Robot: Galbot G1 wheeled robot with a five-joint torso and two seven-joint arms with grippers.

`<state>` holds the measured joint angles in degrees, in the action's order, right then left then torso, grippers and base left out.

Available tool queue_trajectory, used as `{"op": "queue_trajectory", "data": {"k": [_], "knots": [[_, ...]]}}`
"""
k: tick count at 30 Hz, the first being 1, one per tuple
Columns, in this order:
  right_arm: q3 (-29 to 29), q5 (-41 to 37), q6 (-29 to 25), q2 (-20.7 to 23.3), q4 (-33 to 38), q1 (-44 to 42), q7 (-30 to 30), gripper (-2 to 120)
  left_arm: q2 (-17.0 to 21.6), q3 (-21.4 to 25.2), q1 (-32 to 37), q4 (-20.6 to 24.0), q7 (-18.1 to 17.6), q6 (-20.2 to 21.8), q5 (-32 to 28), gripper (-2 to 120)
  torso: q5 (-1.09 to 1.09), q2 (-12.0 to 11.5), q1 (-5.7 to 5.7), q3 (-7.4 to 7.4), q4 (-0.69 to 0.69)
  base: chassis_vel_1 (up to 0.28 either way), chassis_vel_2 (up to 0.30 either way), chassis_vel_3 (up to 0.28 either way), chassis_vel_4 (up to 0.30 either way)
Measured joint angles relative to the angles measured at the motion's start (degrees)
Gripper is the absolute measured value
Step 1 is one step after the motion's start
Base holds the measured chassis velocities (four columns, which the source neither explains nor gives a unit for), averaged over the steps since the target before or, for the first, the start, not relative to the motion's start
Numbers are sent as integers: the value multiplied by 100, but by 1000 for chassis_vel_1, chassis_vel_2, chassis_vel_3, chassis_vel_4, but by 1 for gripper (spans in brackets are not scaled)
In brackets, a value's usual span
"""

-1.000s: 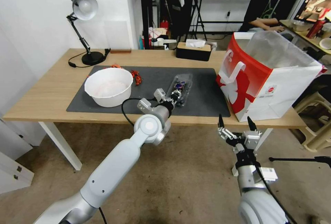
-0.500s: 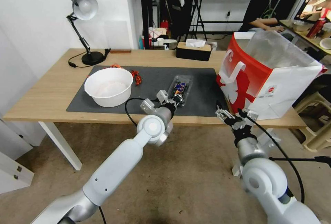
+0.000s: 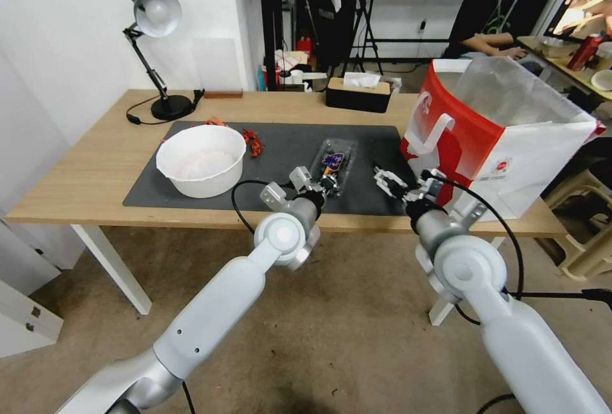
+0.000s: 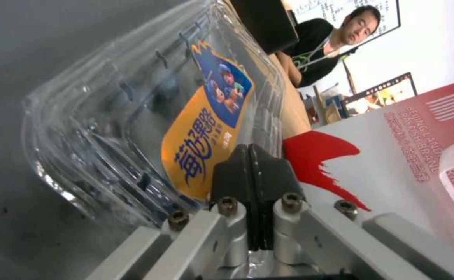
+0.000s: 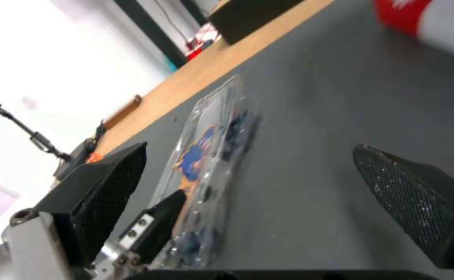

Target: Close the takeout container lid, then place the container into the takeout bag.

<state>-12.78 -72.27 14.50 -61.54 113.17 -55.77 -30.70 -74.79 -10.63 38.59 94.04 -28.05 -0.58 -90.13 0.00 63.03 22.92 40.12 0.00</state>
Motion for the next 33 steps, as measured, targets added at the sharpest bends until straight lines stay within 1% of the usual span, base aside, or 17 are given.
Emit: {"op": "queue_trajectory", "data": {"k": [3,8,10,11,13,19,22,25,33], "knots": [[247,-353,47,-133,-307,370,-127,99,39,0,3,0,-3,2,13,0,0,0,-1,0,0,0,0,0,0],[390,-455,66,-255,-585,627,-155,99,60,5,5,1,-6,2,16,0,0,0,-1,0,-1,0,0,0,0],[482,-493,78,-368,-868,832,-162,99,80,3,9,2,-8,3,19,0,0,0,-1,-1,0,0,0,0,0],[482,-493,78,-368,-868,832,-162,99,80,3,9,2,-8,3,19,0,0,0,-1,-1,0,0,0,0,0],[548,-495,80,-456,-1107,970,-148,99,88,1,10,7,-8,2,21,0,0,0,0,0,0,0,0,0,0],[639,-491,104,-595,-1332,1104,-121,99,88,0,8,5,-8,0,26,0,0,0,-1,-1,-1,0,0,0,0],[682,-475,110,-670,-1427,1173,-119,97,88,0,7,2,-4,-2,37,0,0,0,0,-1,-1,0,0,0,0],[732,-431,123,-770,-1570,1262,-110,88,88,-4,5,1,-2,-4,41,0,0,0,0,-1,-1,0,0,0,0],[790,-333,135,-963,-1802,1351,-82,85,104,-10,4,12,2,-10,44,0,0,0,0,-1,-1,0,0,0,0]]}}
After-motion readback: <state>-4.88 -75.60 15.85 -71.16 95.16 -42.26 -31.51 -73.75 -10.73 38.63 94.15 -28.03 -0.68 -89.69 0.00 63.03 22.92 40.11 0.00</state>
